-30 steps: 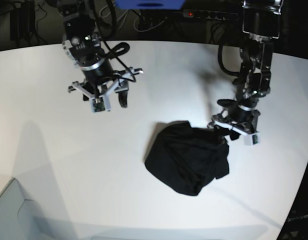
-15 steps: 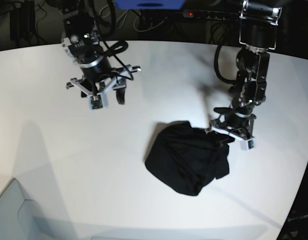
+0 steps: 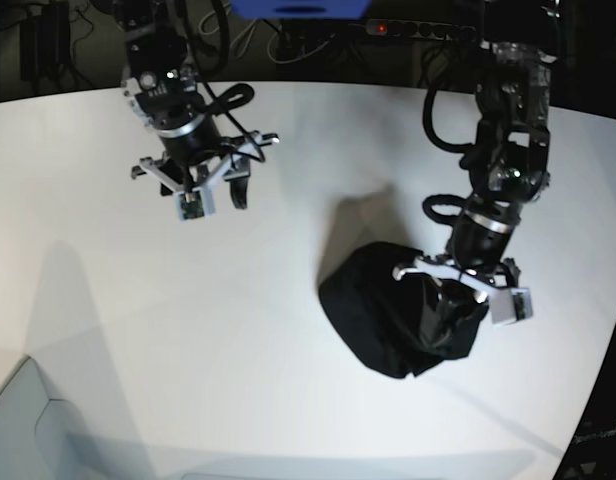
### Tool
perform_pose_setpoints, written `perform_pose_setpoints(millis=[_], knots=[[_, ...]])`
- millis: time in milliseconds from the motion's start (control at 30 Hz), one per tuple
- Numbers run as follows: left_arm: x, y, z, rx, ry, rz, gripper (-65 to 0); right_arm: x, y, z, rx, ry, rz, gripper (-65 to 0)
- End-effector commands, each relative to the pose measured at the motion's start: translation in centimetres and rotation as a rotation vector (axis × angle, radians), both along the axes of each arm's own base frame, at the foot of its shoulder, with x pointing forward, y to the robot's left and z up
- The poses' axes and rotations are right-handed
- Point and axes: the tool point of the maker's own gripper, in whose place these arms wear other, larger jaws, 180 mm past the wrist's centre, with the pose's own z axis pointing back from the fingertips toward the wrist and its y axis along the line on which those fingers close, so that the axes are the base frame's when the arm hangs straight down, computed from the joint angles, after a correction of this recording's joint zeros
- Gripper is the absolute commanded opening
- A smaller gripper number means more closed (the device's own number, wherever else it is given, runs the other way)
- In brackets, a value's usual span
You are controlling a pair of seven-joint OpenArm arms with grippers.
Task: Layout the t-shirt on the table in an organized manner, then fold the t-shirt properly
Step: 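Lift the shirt with the left gripper and drag it across the table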
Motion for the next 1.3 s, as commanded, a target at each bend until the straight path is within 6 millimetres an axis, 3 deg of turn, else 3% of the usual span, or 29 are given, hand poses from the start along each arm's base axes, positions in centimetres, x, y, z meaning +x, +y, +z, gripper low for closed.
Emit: perform_pose_setpoints(millis=[0,100,200,500,733,867,1000,1100,1167,1267], knots=[[-0.1,-0.2,3.0,-0.014,-0.094,-0.007,-64.6,0.8,-0.3,1.3,-0.003,-0.055,-0.003,-37.7],[-0.8,-0.7,5.9,-0.042,-0.167,-0.010,-64.6,0.9,-1.1,1.3,-0.013,-0.055,-0.019,-37.7],[-0.8,1.1,7.8,-0.047,-0.222,0.044,-64.6,1.1,-2.6,1.2,-0.030,-0.055,-0.056,-37.7],[1.8,3.3,13.8,-0.020,-0.360,0.027,-64.6,1.3,-7.2,1.4,-0.095,-0.063,-0.143,-37.7],[4.5,7.7,11.5,-0.057,-0.283,0.131,-64.7,0.6,-7.9,0.9,-0.101,-0.043,-0.166,-37.7],[5.2,10.7,12.3,-0.114,-0.291,0.192,-64.7,0.4,-8.2,0.8,-0.095,-0.039,-0.183,-37.7],[6.5,13.7,11.8,-0.128,-0.264,0.248,-64.7,0.4,-8.3,0.8,-0.088,-0.038,-0.195,-37.7],[6.0,11.9,13.0,-0.148,-0.294,0.188,-64.7,0.4,-8.2,0.7,-0.085,-0.036,-0.197,-37.7],[6.0,8.2,12.8,-0.140,-0.284,0.096,-64.7,0.4,-8.2,0.7,-0.084,-0.036,-0.198,-37.7],[6.2,1.9,10.9,-0.175,-0.231,-0.038,-64.7,0.4,-8.1,0.7,-0.081,-0.036,-0.199,-37.7]])
